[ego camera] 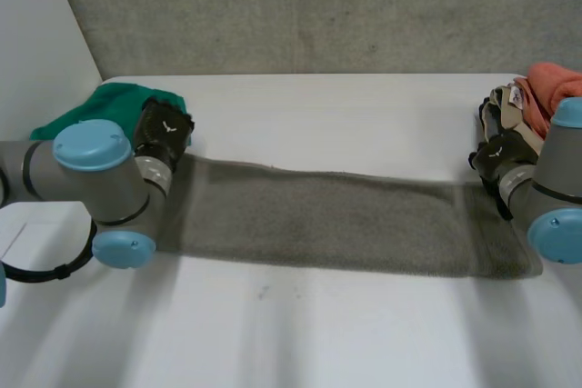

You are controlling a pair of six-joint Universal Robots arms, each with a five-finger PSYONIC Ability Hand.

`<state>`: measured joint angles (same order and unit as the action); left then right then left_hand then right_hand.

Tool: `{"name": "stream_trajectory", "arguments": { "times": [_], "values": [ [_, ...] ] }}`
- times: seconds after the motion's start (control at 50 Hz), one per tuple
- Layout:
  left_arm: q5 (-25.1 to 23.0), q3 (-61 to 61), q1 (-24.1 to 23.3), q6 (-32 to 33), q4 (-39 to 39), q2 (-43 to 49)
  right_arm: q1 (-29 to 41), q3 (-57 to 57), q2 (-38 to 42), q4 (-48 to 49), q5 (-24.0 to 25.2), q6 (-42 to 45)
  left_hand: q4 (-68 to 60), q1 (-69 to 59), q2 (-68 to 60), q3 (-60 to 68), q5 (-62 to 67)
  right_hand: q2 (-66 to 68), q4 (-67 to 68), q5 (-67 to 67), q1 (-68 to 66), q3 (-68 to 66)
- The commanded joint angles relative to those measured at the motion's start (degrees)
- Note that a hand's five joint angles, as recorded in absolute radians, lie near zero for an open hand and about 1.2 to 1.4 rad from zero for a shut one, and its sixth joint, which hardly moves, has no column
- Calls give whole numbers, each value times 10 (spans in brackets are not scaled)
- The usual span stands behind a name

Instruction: Fold the laundry.

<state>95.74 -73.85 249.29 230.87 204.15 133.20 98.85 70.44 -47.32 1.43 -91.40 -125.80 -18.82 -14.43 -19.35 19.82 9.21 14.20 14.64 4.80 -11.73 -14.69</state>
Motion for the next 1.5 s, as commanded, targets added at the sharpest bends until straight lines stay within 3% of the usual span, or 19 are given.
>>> {"name": "stream_trajectory", "arguments": {
  "times": [0.02, 0.14, 0.24, 0.38, 0.6, 0.64, 0.68, 0.84, 0.94, 1.02, 1.06, 1.22, 1.28, 1.38, 1.5],
  "values": [
    [1, -44, -14, -6, 14, -15, 10, 66, -55, 25, 12, -87, 88, 44, 94, -98, -92, -42, -46, -48, 17, 47],
    [2, -111, -8, -8, 12, -65, 2, 170, -156, 31, 88, -170, 88, 44, 94, -98, -92, -42, -46, -48, 17, 47],
    [-2, -178, -10, -16, 24, -105, -58, 263, -227, 24, 163, -204, 88, 44, 94, -98, -92, -42, -46, -48, 17, 47],
    [-3, -217, -16, -31, 43, -129, -101, 352, -255, 9, 199, -197, 88, 44, 94, -98, -92, -42, -46, -48, 17, 47],
    [-2, -217, -27, -31, 53, -136, -133, 380, -238, 32, 200, -194, 88, 44, 94, -98, -92, 56, 52, 50, -81, -51],
    [-2, -219, -27, -31, 52, -136, -134, 377, -219, 51, 200, -194, 88, 44, 94, -98, -92, 302, 298, 296, -327, -298],
    [-2, -219, -27, -31, 52, -137, -139, 376, -211, 67, 200, -194, 88, 44, 94, -98, -92, 653, 649, 647, -678, -648],
    [-1, -223, -23, -31, 53, -153, -176, 380, -240, 107, 184, -144, 88, 44, 94, -98, -92, 658, 654, 652, -683, -653],
    [2, -225, -21, -31, 52, -166, -232, 376, -262, 104, 150, -39, 86, 42, 91, -96, -90, 658, 654, 652, -683, -653],
    [2, -232, -20, -31, 52, -175, -233, 368, -269, 109, 144, 15, 83, 39, 88, -93, -87, 658, 654, 652, -683, -653],
    [3, -232, -19, -32, 52, -181, -218, 362, -281, 109, 148, 20, 83, 39, 88, -93, -87, 658, 654, 652, -683, -653],
    [7, -237, 28, -97, 49, -247, 19, 300, -306, 171, 192, -24, 79, 35, 85, -89, -83, 658, 654, 652, -683, -653],
    [5, -243, 44, -126, 48, -272, 77, 277, -295, 204, 195, -36, 81, 37, 86, -91, -85, 658, 654, 652, -683, -653],
    [1, -264, 85, -180, 47, -319, 240, 186, -186, 260, 199, -43, 78, 34, 83, -88, -82, 658, 654, 652, -683, -653],
    [-1, -287, 91, -198, 44, -331, 360, 80, -59, 258, 206, -42, 76, 32, 81, -86, -80, 658, 654, 652, -683, -653]
  ]
}}
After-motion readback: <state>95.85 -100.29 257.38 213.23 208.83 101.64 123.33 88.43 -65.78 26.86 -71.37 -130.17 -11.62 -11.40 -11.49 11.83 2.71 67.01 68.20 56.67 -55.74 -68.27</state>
